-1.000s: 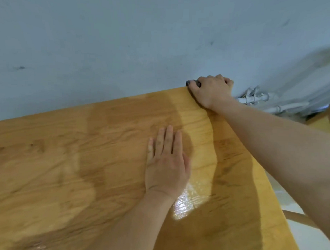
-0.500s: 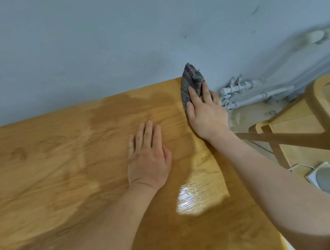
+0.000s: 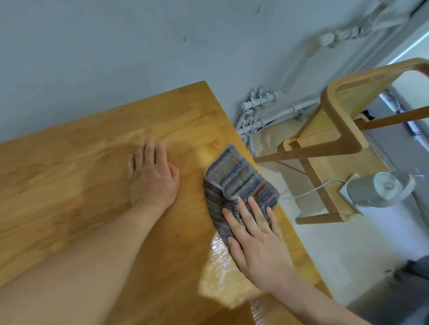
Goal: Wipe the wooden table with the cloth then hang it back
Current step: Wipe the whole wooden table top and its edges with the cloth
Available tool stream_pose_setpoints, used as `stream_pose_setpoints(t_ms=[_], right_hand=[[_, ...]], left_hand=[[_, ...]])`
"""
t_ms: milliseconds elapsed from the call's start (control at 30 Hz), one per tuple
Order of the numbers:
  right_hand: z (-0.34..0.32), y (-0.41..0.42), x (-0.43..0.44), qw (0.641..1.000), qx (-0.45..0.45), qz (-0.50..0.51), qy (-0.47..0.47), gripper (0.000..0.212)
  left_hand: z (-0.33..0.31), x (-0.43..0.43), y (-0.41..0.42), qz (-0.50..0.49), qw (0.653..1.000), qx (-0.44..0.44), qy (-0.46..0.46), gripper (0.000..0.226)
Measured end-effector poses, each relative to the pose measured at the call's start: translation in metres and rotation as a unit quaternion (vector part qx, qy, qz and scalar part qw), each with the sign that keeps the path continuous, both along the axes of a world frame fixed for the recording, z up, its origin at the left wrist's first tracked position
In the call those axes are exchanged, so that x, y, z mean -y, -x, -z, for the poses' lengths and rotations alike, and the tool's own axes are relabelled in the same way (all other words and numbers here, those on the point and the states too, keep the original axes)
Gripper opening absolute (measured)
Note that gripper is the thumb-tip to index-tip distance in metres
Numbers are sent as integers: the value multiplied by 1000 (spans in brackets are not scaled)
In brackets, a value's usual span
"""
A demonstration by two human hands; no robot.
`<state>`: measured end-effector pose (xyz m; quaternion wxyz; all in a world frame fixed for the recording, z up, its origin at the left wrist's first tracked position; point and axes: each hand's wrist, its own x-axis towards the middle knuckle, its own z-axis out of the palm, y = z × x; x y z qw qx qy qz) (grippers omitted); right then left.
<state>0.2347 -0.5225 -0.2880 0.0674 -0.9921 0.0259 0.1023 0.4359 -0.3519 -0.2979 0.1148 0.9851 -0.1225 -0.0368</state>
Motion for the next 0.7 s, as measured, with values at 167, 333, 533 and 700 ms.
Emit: stream_pose_setpoints(t_ms=[167, 333, 533, 700], right_hand=[[-17, 59, 18, 997, -45, -27, -50, 52], [-23, 35, 25, 995, -39, 65, -61, 62], [-18, 7, 50, 988, -50, 72, -125, 71], [-33, 7, 65, 976, 8, 76, -205, 67]], left_hand=[[-20, 16, 32, 56, 995, -81, -20, 55], [-29, 58, 91, 305, 946, -104, 44, 51], [-16, 34, 145, 281, 952, -99, -62, 59], [-36, 22, 168, 247, 963, -100, 23, 49]])
